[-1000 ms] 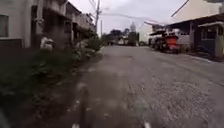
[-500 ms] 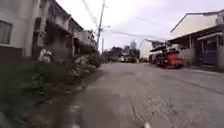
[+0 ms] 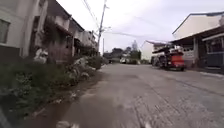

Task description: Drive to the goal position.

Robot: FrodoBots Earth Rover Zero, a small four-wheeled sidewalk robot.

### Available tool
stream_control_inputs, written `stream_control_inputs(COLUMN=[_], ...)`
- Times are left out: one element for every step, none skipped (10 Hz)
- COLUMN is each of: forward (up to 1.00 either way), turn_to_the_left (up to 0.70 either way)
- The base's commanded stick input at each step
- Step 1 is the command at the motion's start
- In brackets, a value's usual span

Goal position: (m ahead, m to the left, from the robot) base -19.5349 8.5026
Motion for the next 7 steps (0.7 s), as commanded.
stream_control_inputs(forward=[0.70,0.70,0.70,0.70,0.70,0.70,0.70], turn_to_the_left=[0.00,0.00,0.00,0.00,0.00,0.00,0.00])
